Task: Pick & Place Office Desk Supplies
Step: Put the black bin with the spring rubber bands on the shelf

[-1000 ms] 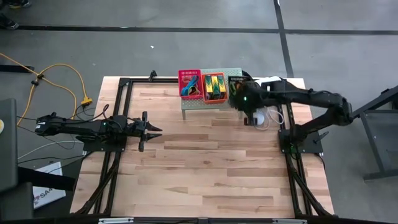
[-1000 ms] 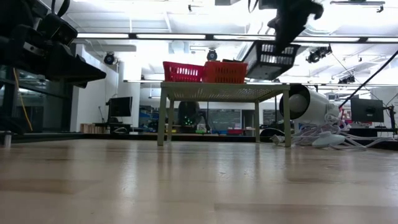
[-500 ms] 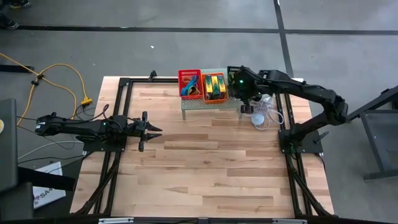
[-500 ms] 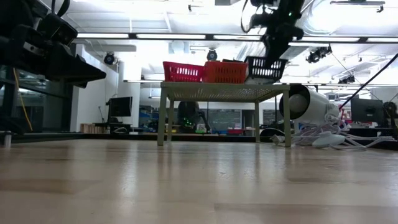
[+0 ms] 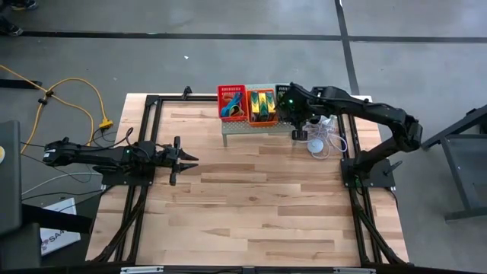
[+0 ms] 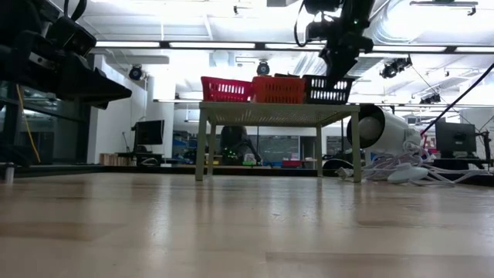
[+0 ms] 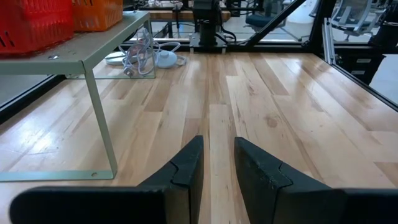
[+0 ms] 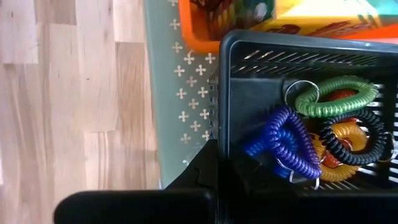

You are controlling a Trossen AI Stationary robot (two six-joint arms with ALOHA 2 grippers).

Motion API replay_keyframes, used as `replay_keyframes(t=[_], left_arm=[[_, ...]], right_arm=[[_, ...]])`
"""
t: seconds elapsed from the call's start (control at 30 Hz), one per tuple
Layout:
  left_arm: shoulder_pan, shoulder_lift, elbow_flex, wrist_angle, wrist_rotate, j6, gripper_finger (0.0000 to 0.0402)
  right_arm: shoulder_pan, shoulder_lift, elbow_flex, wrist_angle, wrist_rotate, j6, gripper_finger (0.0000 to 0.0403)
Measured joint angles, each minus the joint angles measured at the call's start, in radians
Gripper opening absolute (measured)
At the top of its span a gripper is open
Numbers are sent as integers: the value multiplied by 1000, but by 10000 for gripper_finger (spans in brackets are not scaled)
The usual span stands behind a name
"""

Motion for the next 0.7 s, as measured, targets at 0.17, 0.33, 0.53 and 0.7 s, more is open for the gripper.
replay_keyframes(t=[0.17,0.33,0.53,0.7], left_arm=[[0,0,0,0,0,0,84],[0,0,0,0,0,0,84],[0,0,0,0,0,0,84],[0,0,0,0,0,0,84]], right_arm=[[0,0,0,-32,-7,3,3],[0,0,0,-44,-17,-6,3],[0,0,0,-49,-18,-25,3],[0,0,0,-49,-18,-26,3]])
